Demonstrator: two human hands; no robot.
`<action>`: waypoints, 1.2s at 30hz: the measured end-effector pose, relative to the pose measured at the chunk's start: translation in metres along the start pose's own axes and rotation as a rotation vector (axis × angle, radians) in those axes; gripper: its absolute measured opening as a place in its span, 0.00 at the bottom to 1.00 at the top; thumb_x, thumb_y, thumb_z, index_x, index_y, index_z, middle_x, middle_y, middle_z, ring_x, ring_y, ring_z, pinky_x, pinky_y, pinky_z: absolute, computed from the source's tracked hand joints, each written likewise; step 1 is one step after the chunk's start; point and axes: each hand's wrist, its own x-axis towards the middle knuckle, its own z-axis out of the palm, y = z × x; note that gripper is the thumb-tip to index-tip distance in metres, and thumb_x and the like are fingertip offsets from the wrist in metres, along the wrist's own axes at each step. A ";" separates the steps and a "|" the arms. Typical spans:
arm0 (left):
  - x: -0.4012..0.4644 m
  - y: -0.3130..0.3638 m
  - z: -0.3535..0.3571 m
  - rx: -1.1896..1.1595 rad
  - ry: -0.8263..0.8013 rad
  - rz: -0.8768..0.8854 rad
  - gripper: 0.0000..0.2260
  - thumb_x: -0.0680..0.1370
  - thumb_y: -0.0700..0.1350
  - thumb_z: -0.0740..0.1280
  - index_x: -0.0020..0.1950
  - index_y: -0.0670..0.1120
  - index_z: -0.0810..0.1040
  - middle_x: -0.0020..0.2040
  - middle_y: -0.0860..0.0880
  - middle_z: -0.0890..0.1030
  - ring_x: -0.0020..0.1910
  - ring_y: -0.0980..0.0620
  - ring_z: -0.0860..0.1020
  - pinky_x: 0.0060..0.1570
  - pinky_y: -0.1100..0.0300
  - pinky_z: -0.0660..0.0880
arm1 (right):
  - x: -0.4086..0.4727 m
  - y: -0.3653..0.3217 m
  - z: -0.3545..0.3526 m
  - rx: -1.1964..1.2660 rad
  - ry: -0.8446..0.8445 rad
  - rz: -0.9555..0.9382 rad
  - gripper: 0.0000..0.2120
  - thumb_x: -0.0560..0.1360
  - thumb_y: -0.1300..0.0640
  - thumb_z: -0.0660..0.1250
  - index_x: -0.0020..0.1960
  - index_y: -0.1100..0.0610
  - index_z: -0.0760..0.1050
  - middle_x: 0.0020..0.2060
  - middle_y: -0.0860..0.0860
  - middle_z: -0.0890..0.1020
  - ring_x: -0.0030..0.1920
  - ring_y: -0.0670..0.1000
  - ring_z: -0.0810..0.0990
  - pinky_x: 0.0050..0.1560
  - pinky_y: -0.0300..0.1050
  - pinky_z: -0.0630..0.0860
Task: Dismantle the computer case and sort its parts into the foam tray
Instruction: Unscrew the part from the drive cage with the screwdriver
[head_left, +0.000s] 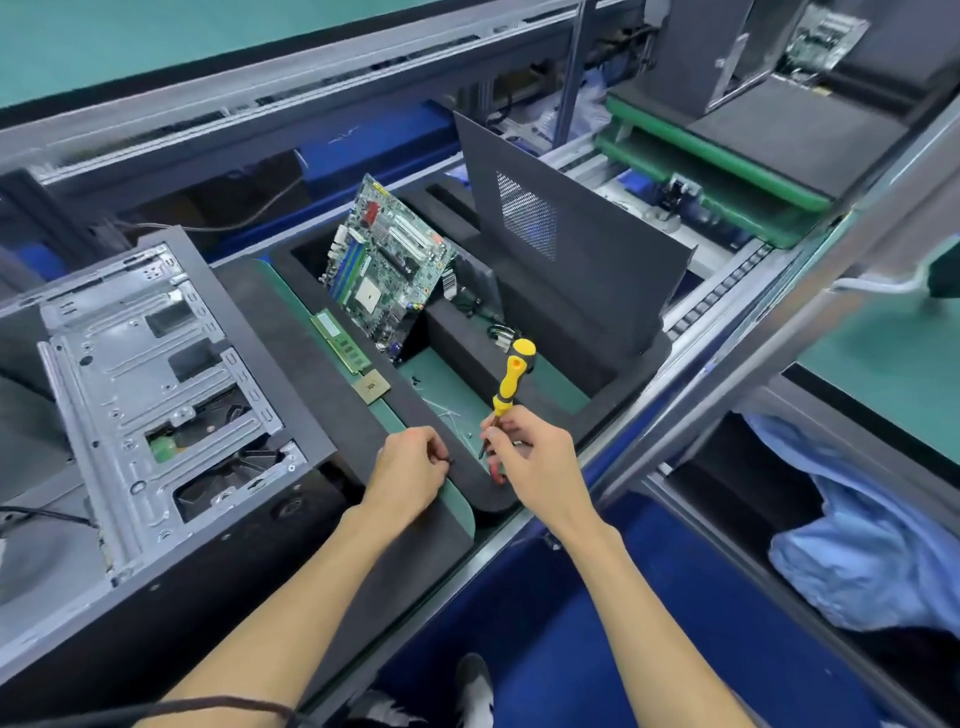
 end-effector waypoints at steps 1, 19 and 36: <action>0.001 0.000 0.000 0.007 -0.003 0.005 0.09 0.74 0.38 0.71 0.39 0.51 0.78 0.36 0.57 0.77 0.42 0.51 0.77 0.46 0.58 0.75 | 0.000 0.001 -0.001 0.000 0.002 -0.002 0.04 0.77 0.44 0.65 0.47 0.41 0.78 0.40 0.44 0.85 0.40 0.49 0.85 0.45 0.53 0.84; -0.040 0.033 -0.082 0.007 -0.182 0.106 0.17 0.80 0.39 0.63 0.69 0.45 0.70 0.63 0.44 0.78 0.60 0.43 0.77 0.60 0.53 0.74 | 0.037 -0.098 0.041 0.203 -0.038 -0.262 0.04 0.81 0.59 0.65 0.50 0.54 0.78 0.42 0.47 0.84 0.44 0.52 0.85 0.43 0.50 0.84; -0.115 -0.076 -0.219 -0.281 0.469 -0.185 0.12 0.76 0.31 0.61 0.46 0.46 0.79 0.41 0.51 0.81 0.38 0.56 0.78 0.40 0.60 0.72 | 0.035 -0.175 0.158 0.272 -0.389 -0.387 0.04 0.81 0.61 0.67 0.50 0.54 0.79 0.39 0.45 0.83 0.40 0.52 0.85 0.44 0.46 0.84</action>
